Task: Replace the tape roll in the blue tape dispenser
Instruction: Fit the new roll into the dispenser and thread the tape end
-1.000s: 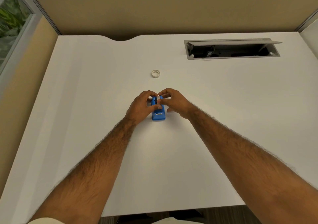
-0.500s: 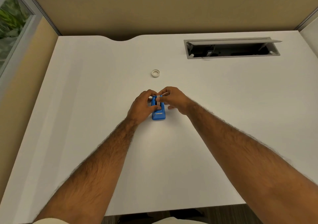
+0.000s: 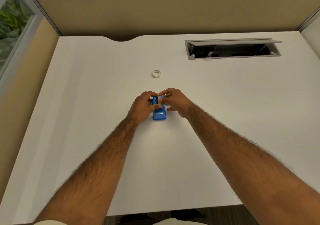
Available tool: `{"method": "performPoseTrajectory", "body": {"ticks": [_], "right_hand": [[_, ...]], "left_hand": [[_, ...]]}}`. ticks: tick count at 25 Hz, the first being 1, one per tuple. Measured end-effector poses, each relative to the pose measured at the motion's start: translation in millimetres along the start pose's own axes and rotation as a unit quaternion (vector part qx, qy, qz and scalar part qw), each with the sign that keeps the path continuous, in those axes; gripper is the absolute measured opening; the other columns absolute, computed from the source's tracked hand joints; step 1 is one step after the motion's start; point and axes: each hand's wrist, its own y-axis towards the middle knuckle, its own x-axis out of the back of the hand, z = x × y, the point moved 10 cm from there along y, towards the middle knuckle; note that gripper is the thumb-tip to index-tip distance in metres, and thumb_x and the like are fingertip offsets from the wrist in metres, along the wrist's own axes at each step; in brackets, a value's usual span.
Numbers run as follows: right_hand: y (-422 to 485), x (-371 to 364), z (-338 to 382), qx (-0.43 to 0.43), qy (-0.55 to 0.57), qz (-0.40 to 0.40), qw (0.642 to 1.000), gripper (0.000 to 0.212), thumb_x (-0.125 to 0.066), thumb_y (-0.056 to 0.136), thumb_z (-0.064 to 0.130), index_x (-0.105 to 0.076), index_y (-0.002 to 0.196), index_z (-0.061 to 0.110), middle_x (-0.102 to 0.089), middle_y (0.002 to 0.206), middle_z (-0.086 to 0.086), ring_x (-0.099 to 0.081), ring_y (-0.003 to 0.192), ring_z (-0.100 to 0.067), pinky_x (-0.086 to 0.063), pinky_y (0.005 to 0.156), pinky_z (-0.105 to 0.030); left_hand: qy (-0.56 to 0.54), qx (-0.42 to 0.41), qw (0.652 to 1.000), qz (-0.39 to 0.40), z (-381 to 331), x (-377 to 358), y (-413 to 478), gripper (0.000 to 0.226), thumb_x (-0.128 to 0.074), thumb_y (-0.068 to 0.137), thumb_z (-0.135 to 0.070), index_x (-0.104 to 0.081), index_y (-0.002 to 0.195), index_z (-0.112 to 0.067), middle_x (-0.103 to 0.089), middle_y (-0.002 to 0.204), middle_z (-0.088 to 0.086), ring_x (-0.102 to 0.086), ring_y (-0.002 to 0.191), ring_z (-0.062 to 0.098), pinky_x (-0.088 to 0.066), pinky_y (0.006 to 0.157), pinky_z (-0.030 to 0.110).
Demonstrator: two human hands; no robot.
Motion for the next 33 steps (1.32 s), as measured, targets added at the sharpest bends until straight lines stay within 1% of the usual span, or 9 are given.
{"method": "performPoseTrajectory", "body": {"ticks": [5, 9, 14, 16, 19, 23, 25, 30, 33], "right_hand": [[-0.8, -2.1, -3.0, -0.001, 0.012, -0.012, 1.000, 0.032, -0.074, 0.083, 0.005, -0.065, 0.112, 0.013, -0.066, 0.113, -0.007, -0.062, 0.108, -0.025, -0.053, 0.079, -0.036], [0.6, -1.0, -1.4, -0.019, 0.027, -0.007, 0.999, 0.022, -0.073, 0.085, 0.011, -0.066, 0.106, 0.012, -0.069, 0.111, -0.006, -0.061, 0.108, -0.023, -0.046, 0.081, -0.040], [2.1, 2.6, 3.4, -0.028, 0.025, -0.025, 0.999, 0.011, -0.071, 0.088, 0.014, -0.067, 0.097, 0.010, -0.069, 0.108, -0.008, -0.060, 0.106, -0.025, -0.047, 0.081, -0.039], [1.8, 2.4, 4.5, -0.020, 0.025, -0.037, 0.999, 0.012, -0.071, 0.088, 0.013, -0.067, 0.099, 0.009, -0.069, 0.105, -0.009, -0.060, 0.103, -0.024, -0.048, 0.081, -0.038], [0.1, 0.8, 2.7, -0.011, 0.030, -0.035, 0.999, 0.019, -0.072, 0.088, 0.014, -0.067, 0.105, 0.008, -0.070, 0.108, -0.010, -0.062, 0.103, -0.024, -0.048, 0.080, -0.037], [-4.1, -0.9, -4.9, 0.000, 0.038, -0.028, 0.999, 0.028, -0.072, 0.087, 0.011, -0.066, 0.115, 0.012, -0.065, 0.119, -0.009, -0.063, 0.111, -0.026, -0.052, 0.086, -0.041], [-4.3, -1.5, -6.4, 0.007, 0.040, -0.033, 0.999, 0.030, -0.072, 0.087, 0.009, -0.065, 0.116, 0.012, -0.064, 0.120, -0.009, -0.063, 0.112, -0.026, -0.053, 0.085, -0.040], [-2.0, -2.1, -2.9, -0.004, 0.045, -0.046, 0.998, 0.025, -0.071, 0.087, 0.014, -0.066, 0.112, 0.010, -0.069, 0.115, -0.011, -0.063, 0.111, -0.027, -0.049, 0.073, -0.033], [1.7, -0.3, 0.6, -0.007, 0.030, -0.060, 0.998, 0.021, -0.070, 0.088, 0.016, -0.067, 0.107, 0.008, -0.069, 0.112, -0.009, -0.062, 0.104, -0.024, -0.046, 0.068, -0.031]], "left_hand": [[0.011, -0.003, 1.000, -0.003, -5.6, 0.0, -2.6, 0.045, -0.083, 0.078, -0.027, -0.060, 0.116, -0.022, -0.064, 0.121, -0.001, -0.063, 0.104, 0.019, -0.053, 0.091, 0.034], [0.021, -0.004, 1.000, -0.012, -8.5, 0.1, -4.9, 0.046, -0.084, 0.077, -0.026, -0.058, 0.115, -0.023, -0.064, 0.122, 0.000, -0.062, 0.105, 0.019, -0.053, 0.091, 0.035], [0.031, -0.003, 0.999, -0.020, -7.1, -3.3, -7.4, 0.048, -0.084, 0.077, -0.027, -0.055, 0.117, -0.026, -0.063, 0.123, -0.001, -0.060, 0.104, 0.016, -0.051, 0.090, 0.031], [0.015, 0.002, 1.000, -0.016, -4.1, -2.9, -7.4, 0.047, -0.083, 0.078, -0.029, -0.056, 0.116, -0.028, -0.063, 0.122, -0.004, -0.060, 0.102, 0.013, -0.049, 0.088, 0.028], [-0.021, 0.002, 1.000, -0.015, -2.4, 2.8, -6.6, 0.040, -0.078, 0.083, -0.035, -0.061, 0.117, -0.025, -0.066, 0.117, -0.007, -0.063, 0.099, 0.010, -0.054, 0.088, 0.029], [-0.017, 0.000, 1.000, -0.007, -4.7, 3.7, -6.1, 0.045, -0.078, 0.084, -0.028, -0.063, 0.125, -0.018, -0.065, 0.123, 0.000, -0.063, 0.106, 0.016, -0.054, 0.095, 0.035], [-0.006, 0.005, 1.000, -0.003, -6.1, 1.7, -6.1, 0.047, -0.077, 0.084, -0.025, -0.061, 0.128, -0.016, -0.064, 0.127, 0.003, -0.062, 0.109, 0.019, -0.053, 0.097, 0.036], [-0.012, 0.009, 1.000, -0.005, -9.2, 2.6, -6.3, 0.044, -0.078, 0.083, -0.022, -0.062, 0.123, -0.016, -0.065, 0.124, 0.002, -0.063, 0.108, 0.020, -0.053, 0.094, 0.034], [0.001, 0.010, 1.000, -0.005, -9.9, 1.3, -7.5, 0.043, -0.079, 0.083, -0.023, -0.061, 0.122, -0.017, -0.065, 0.124, 0.003, -0.062, 0.108, 0.020, -0.052, 0.095, 0.034]]}}
